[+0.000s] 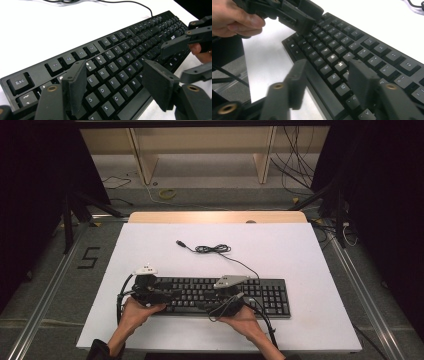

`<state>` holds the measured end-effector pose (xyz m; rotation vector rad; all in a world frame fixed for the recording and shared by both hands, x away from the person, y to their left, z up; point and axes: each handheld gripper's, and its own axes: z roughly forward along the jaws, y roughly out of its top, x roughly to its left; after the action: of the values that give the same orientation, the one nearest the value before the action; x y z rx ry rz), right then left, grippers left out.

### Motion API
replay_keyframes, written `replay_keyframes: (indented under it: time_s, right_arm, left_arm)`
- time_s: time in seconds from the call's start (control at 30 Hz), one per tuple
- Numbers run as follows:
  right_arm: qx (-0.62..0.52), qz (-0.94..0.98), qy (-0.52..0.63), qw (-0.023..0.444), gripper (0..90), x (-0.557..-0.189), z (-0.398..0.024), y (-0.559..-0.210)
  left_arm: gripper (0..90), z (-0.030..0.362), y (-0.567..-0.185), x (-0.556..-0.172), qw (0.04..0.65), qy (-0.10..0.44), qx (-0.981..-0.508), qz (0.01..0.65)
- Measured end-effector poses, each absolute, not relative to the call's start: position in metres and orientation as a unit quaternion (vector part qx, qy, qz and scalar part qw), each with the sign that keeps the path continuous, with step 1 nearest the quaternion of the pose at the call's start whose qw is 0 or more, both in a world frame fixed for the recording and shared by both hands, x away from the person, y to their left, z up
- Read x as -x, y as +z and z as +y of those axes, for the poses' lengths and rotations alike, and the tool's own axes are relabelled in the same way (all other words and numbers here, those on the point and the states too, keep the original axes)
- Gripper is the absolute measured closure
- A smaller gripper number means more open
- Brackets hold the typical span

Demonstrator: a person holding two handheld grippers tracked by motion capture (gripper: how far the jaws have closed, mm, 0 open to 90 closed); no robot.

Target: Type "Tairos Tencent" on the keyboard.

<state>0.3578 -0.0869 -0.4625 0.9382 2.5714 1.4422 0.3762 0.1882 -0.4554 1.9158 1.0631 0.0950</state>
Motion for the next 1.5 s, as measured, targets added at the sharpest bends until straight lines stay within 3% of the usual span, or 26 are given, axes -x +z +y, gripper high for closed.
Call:
replay_keyframes:
  time_s: [0.23,0.6,1.5]
  right_arm:
    - [-0.302,0.841,0.447,0.034,69.4,-0.357,-0.08,-0.467]
    - [-0.303,0.849,0.431,0.04,85.4,-0.361,-0.073,-0.472]
    - [-0.305,0.856,0.415,0.043,88.7,-0.367,-0.066,-0.48]
  left_arm:
    - [35.6,0.189,-0.455,-0.372,0.465,0.044,-0.775,0.426]
    - [34.5,0.192,-0.456,-0.363,0.475,0.047,-0.77,0.424]
    - [25.4,0.191,-0.459,-0.347,0.501,0.046,-0.767,0.397]
